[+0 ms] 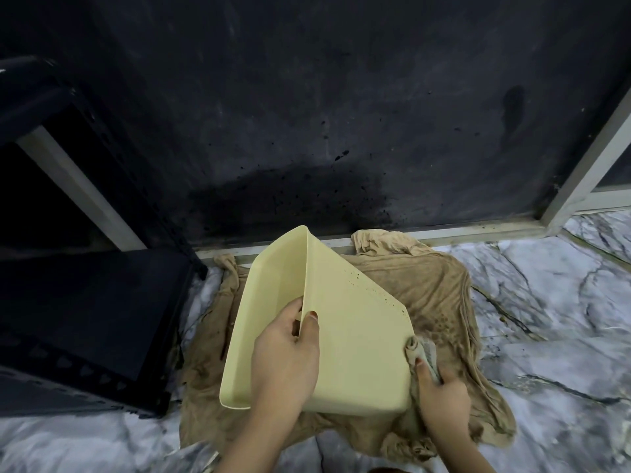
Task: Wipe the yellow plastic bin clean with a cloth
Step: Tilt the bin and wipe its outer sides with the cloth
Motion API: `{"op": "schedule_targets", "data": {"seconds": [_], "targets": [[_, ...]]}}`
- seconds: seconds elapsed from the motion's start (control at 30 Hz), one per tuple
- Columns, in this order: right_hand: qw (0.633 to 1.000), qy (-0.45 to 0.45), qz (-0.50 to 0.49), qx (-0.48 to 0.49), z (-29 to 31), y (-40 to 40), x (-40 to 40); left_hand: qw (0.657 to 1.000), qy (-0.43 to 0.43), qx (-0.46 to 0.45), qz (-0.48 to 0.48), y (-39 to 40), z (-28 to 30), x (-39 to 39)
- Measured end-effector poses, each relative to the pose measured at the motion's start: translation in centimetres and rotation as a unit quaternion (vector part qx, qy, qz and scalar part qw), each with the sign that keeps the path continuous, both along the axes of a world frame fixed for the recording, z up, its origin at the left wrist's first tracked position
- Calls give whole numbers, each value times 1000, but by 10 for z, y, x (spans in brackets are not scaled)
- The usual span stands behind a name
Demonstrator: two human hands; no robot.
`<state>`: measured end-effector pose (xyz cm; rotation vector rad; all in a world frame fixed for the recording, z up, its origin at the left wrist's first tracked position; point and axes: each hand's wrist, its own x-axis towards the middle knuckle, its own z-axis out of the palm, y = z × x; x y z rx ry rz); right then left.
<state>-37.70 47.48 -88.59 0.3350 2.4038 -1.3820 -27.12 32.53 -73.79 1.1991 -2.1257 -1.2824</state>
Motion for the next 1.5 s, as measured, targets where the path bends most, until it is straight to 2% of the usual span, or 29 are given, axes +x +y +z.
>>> {"op": "schedule_targets", "data": {"seconds": [0.13,0.27,0.43,0.63,0.9,1.1,1.2,1.4,1.5], "targets": [[998,58,3,-37,24,-15,27,1000,0,2,-9,3,-2,-1],[974,162,110,-115,72,-48,43,1000,4,-10,-14,4,-2,-2],[956,183,185,-137,107,-82,20,999,3,-25,-23,5,0,0],[974,144,143,-102,94,-80,-6,999,2,-18,-32,4,-1,0],[992,81,70,-63,43,-43,-14,997,-30,-47,-58,1,6,1],[997,55,47,-39,18,-16,-5,995,-32,36,-85,-9,10,1],[996,66,44,-40,12,-11,5,996,-9,67,-60,-10,13,4],[994,80,30,-61,18,-7,25,1000,11,-15,-7,-19,12,7],[989,121,48,-75,27,-15,36,999,23,-31,3,-13,13,7]]}}
